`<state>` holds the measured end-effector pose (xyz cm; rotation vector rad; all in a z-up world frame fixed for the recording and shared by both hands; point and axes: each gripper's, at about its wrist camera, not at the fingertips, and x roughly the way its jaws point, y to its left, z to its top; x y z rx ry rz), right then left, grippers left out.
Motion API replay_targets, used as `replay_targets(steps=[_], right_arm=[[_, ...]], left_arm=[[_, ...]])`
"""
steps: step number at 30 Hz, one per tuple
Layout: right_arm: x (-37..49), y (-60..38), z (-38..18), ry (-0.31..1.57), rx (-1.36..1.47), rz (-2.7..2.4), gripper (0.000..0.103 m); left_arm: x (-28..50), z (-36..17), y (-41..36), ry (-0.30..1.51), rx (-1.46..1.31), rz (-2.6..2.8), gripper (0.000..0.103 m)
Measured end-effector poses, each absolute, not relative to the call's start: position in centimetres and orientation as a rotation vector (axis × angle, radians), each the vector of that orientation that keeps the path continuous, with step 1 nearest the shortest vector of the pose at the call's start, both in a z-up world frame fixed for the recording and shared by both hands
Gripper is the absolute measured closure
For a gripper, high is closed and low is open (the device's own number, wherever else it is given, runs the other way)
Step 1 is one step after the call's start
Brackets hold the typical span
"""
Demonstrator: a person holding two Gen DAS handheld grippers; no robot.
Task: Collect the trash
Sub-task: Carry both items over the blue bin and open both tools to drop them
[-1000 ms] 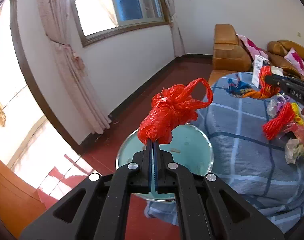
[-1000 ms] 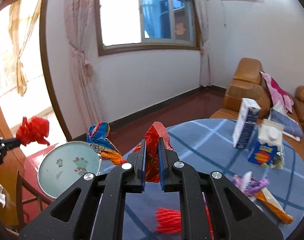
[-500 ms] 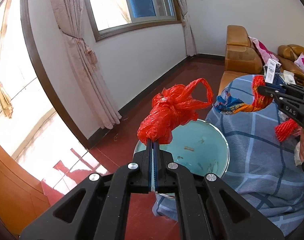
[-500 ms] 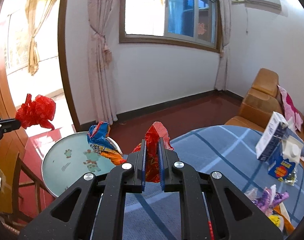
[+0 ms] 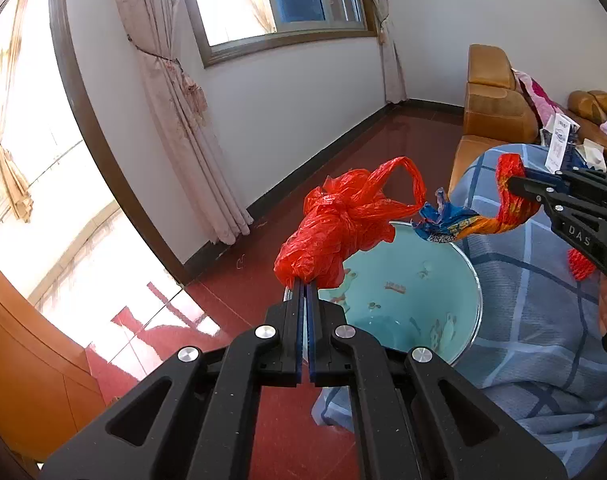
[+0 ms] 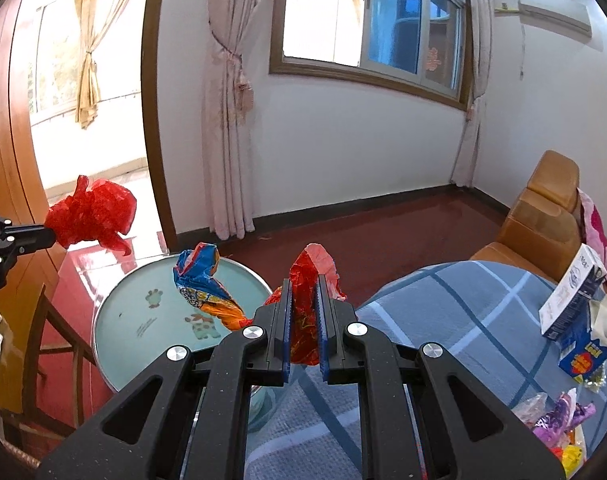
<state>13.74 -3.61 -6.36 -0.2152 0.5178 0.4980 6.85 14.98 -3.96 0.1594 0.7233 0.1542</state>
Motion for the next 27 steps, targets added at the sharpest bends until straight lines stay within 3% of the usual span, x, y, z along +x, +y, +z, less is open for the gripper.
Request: replay_targets(steps=[19, 25, 27], right_arm=[[13.4, -2.5, -7.0, 0.534, -0.246, 0.516, 0.091], [13.6, -1.7, -8.0, 0.558, -0.266, 0.532, 0.084], [13.6, -1.5, -8.3, 0.568, -0.273, 0.534, 0.078]], left_arm=[[7.2, -4.7, 14.5, 0.743, 0.161, 0.138, 0.102], [7.6, -5.3, 14.1, 0.754, 0.151, 0.121, 0.097], [7.7, -5.4, 14.0, 0.762, 0.149, 0.108, 0.088]])
